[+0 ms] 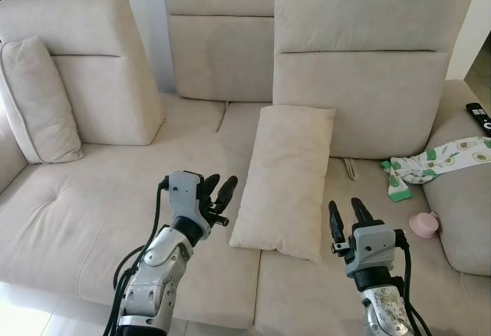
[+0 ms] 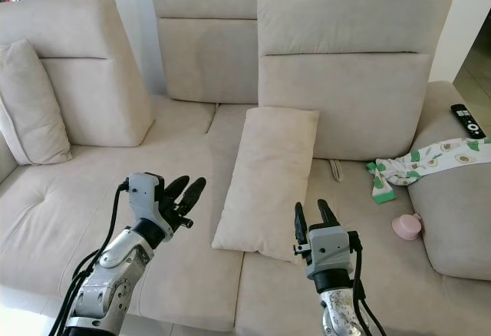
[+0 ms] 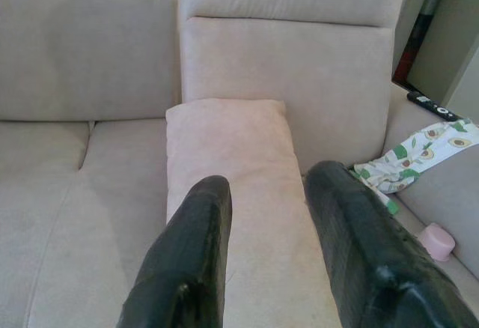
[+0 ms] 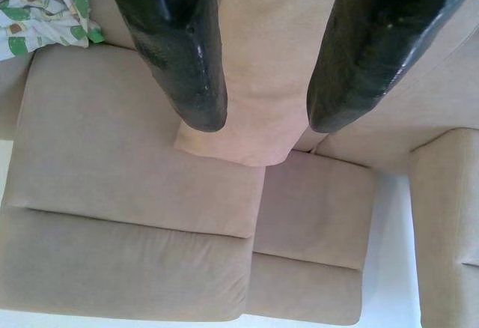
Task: Move the pillow to the sofa from floor
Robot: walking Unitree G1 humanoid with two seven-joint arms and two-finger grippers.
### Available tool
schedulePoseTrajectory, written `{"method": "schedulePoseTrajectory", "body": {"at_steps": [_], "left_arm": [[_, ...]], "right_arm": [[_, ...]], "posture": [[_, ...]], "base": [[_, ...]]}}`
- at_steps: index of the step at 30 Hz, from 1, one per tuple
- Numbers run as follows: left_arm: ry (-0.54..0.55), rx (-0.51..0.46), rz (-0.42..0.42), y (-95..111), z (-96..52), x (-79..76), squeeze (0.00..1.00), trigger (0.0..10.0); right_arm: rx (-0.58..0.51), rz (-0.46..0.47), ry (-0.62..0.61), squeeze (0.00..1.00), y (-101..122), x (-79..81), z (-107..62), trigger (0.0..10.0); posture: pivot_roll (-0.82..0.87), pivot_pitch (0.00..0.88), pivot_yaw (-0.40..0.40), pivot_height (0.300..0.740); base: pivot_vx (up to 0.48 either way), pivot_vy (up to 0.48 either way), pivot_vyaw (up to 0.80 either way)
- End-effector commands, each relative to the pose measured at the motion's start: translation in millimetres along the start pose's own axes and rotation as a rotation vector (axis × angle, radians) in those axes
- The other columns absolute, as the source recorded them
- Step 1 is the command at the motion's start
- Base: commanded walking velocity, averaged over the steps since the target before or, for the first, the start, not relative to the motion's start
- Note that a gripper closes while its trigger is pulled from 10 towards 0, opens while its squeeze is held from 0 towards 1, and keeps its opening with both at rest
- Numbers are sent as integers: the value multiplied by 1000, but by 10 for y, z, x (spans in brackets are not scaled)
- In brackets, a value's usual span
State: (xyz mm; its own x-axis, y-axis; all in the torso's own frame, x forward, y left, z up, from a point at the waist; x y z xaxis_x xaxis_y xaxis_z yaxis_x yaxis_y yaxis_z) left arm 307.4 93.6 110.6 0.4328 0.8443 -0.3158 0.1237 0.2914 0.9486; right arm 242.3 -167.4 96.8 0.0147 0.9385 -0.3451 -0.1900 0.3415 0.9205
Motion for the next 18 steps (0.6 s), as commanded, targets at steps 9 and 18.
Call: {"method": "schedulePoseTrajectory", "body": {"at_steps": [9,18], "left_arm": [[0,8,9,7,-13,19,0,10000],[-1,11,9,2,-16,17,0,10000]], "right_arm": [[5,9,2,0,-21,25,-9,10000],[5,5,-1,0,-26,16,-12,10000]], "posture": [[-74,0,91,740],[-74,0,90,740]], "base": [[0,0,0],[-189,0,0]]}}
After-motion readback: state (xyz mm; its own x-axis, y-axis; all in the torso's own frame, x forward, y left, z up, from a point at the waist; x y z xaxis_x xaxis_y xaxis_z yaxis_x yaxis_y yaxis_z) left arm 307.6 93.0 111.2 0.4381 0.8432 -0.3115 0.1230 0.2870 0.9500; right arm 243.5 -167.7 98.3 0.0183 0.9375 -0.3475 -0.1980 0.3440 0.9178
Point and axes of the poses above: a point about 5 cm out from each wrist's last joint towards the gripper, its own z axis pointing out of the wrist towards the gripper, its own y axis along the axis of the wrist's last joint, x = y × z, the point moved 3 cm from there along z, pointing out of the wrist towards the gripper, and after that the axes turned 8 degrees about -z, right-handed, at the moved point
